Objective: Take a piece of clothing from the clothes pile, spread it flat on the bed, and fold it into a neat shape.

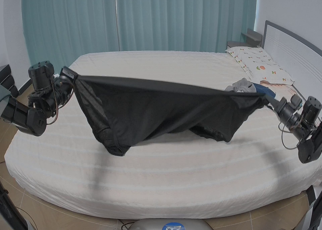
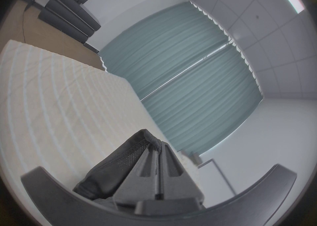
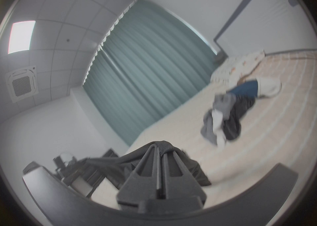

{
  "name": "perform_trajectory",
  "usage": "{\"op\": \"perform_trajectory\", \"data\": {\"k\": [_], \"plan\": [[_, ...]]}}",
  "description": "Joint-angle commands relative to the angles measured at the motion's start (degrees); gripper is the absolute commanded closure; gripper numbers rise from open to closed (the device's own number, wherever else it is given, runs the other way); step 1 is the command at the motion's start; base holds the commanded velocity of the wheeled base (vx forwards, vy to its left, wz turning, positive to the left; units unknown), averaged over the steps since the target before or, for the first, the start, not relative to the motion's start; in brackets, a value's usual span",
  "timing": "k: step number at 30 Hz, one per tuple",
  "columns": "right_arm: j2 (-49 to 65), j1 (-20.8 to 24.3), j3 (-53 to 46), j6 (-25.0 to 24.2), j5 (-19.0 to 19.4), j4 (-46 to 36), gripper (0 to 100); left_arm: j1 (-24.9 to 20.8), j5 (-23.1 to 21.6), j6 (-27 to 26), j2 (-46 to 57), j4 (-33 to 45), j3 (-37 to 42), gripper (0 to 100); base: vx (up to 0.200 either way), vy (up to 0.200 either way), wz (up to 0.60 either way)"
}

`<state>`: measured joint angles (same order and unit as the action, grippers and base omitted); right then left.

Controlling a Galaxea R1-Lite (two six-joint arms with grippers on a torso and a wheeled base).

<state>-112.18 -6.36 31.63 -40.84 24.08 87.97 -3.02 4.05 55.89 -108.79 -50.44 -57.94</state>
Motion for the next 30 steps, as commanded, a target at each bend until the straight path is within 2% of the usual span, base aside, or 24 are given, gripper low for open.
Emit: {"op": "perform_trajectory", "data": {"k": [1,2,3,7,10,16,24,27,30], "plan": [[-3.13,-2.43,-15.29,5.95,12.49,1.42,100,1.18,-3.7,-7.64,-6.61,-2.73,12.15,100,0.0,0.0,0.0],[-3.13,-2.43,-15.29,5.95,12.49,1.42,100,1.18,-3.7,-7.64,-6.61,-2.73,12.15,100,0.0,0.0,0.0],[-4.37,-2.07,-17.22,6.91,13.01,1.42,100,1.09,-5.98,-8.17,-6.7,-2.55,15.23,100,0.0,0.0,0.0],[-5.6,-0.23,-20.12,7.62,13.1,0.89,100,1.09,-9.23,-9.58,-6.17,-1.32,19.71,100,0.0,0.0,0.0],[-7.79,1.09,-21.44,8.76,13.01,0.63,100,0.56,-9.32,-10.45,-6.61,1.23,20.94,100,0.0,0.0,0.0],[-16.41,1.62,-23.28,14.12,12.84,0.45,100,-0.84,-9.32,-11.16,-10.04,8.7,22.61,100,0.0,0.0,0.0],[-22.21,2.32,-23.02,14.91,12.22,0.27,100,-0.84,-9.32,-17.49,-12.85,13.53,24.37,100,0.0,0.0,0.0],[-24.32,3.9,-22.41,14.91,9.15,-0.6,100,-0.84,-8.79,-18.1,-13.2,15.11,24.46,100,0.0,0.0,0.0],[-24.49,4.43,-22.41,15.44,7.65,-0.69,100,-0.67,-8.71,-18.89,-13.03,17.66,24.37,100,0.0,0.0,0.0]]}}
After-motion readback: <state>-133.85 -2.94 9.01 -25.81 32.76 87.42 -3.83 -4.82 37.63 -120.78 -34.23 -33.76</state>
